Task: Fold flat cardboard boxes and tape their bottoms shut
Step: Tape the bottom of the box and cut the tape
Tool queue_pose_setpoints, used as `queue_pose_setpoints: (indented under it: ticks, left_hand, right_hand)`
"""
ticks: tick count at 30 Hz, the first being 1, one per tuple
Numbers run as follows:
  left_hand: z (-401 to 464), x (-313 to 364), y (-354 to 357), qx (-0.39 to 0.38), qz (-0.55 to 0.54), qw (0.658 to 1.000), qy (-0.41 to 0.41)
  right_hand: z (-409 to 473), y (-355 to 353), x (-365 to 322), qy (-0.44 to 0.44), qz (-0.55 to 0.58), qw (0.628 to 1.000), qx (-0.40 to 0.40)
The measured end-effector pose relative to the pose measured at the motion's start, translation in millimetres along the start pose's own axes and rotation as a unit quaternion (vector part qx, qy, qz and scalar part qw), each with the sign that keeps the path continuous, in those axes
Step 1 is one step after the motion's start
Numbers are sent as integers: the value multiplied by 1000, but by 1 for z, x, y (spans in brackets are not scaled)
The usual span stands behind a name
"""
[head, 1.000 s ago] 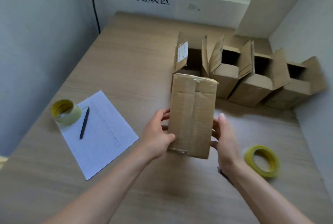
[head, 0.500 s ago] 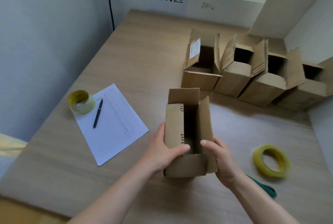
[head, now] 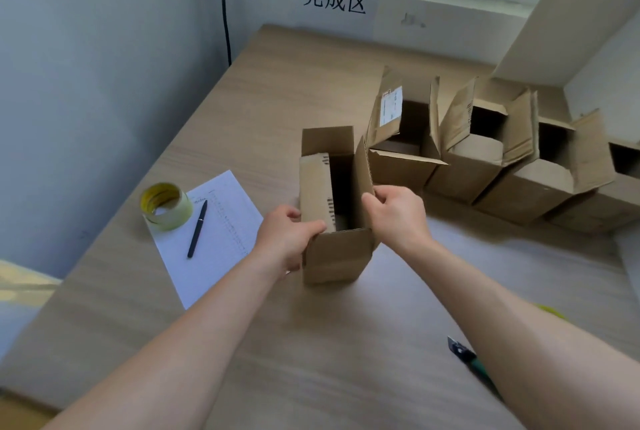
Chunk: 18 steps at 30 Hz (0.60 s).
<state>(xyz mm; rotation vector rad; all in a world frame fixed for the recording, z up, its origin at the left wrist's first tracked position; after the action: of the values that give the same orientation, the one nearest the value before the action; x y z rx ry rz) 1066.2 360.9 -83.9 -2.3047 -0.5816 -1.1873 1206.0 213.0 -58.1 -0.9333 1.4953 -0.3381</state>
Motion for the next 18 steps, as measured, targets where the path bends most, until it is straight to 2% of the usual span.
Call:
queue_pose_setpoints:
  ticks: [3, 5, 7, 11, 14, 18]
  left_hand:
    - [10, 8, 6, -64, -39, 997, -27]
    - [20, 16, 8, -71, -65, 995, -23]
    - [36, 22, 7, -35, -86, 996, -8]
    - [70, 39, -2, 83, -53, 994, 43]
    - [93, 54, 1, 100, -51, 991, 67]
    - [123, 76, 11, 94, -77, 985, 120]
  right_hand:
    - [23, 0, -15, -9, -23, 999, 27]
    - [36, 1, -26, -19, -20, 999, 27]
    - [47, 3, -38, -26, -31, 999, 24]
    - [60, 4, -54, -46, -50, 998, -8]
    - [66, 4, -55, -89, -83, 993, -13]
    - [85, -6, -60, -153, -188, 969, 51]
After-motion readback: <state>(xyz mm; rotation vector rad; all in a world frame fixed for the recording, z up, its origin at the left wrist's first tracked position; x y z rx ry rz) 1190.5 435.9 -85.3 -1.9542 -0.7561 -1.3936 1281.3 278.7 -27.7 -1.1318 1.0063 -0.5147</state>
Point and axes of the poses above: each hand's wrist, its own z-axis towards the middle knuckle, its own y-axis out of the palm, x = y × z, the point moved 5 cm from there along z, towards the middle knuckle, and after that the axes turned 5 degrees about y, right-handed, at the moved point
